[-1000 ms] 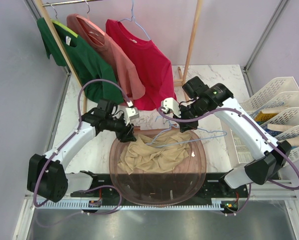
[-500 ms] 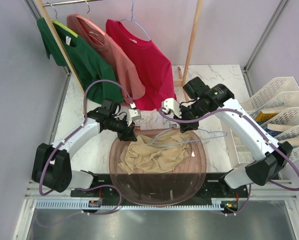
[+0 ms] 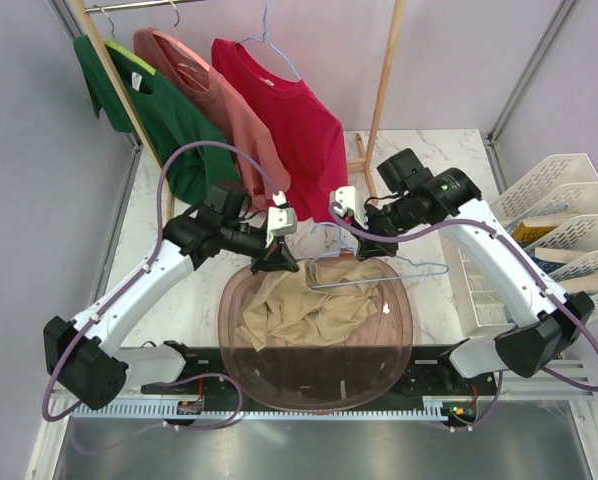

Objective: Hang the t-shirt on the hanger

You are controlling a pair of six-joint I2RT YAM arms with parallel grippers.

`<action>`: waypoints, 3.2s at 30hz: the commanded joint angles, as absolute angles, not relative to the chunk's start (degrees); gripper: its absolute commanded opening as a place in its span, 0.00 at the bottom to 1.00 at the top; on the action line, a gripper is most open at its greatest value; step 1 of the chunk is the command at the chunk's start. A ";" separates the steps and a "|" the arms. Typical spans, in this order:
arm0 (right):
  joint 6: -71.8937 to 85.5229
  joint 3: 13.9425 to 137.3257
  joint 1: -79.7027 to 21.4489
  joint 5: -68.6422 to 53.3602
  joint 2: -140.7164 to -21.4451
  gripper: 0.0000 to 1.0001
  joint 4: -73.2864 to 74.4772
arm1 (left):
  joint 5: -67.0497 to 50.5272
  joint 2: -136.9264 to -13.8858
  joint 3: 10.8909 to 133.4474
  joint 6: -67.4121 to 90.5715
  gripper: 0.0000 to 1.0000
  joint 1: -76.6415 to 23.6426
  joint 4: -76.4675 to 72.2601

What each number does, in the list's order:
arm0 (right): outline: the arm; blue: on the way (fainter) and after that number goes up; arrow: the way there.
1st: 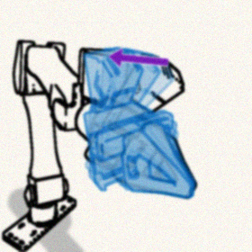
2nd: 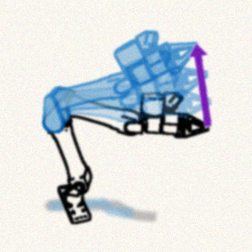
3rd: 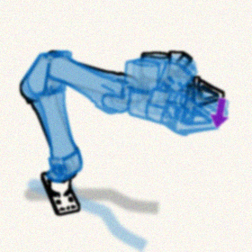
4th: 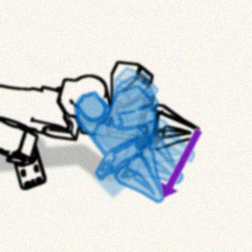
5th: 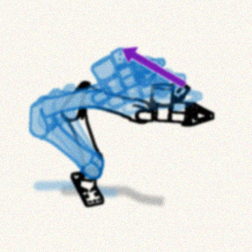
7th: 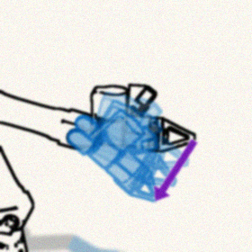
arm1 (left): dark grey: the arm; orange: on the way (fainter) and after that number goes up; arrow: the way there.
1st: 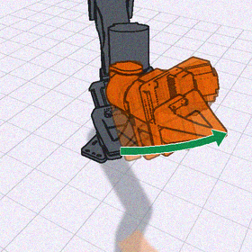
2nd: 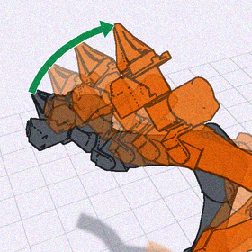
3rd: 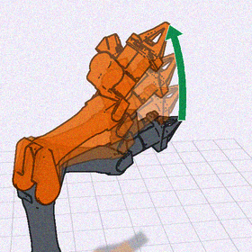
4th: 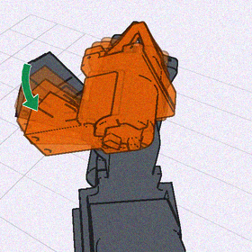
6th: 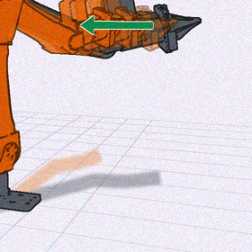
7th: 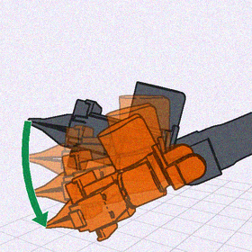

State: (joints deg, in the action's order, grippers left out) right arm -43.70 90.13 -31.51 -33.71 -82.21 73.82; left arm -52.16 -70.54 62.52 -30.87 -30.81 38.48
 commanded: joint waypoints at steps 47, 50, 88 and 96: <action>-31.73 79.45 -28.83 -49.39 -67.41 0.00 48.25 | -10.64 -21.18 41.06 -30.58 0.99 -32.70 48.70; -30.94 79.37 -28.74 -49.31 -67.41 0.00 47.73 | -7.48 -22.06 38.16 -32.25 0.99 -32.70 43.34; -30.85 71.98 -28.04 -52.38 -62.05 0.00 42.19 | -32.78 -46.75 71.10 -36.12 0.68 -28.30 61.34; -31.03 70.75 -27.95 -51.42 -61.09 0.00 42.45 | -35.33 -56.32 77.60 -39.73 0.68 -28.30 65.13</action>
State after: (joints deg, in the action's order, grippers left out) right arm -31.07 71.18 -28.21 -50.19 -62.78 45.21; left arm -31.31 -50.87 73.89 -36.77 -28.36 61.87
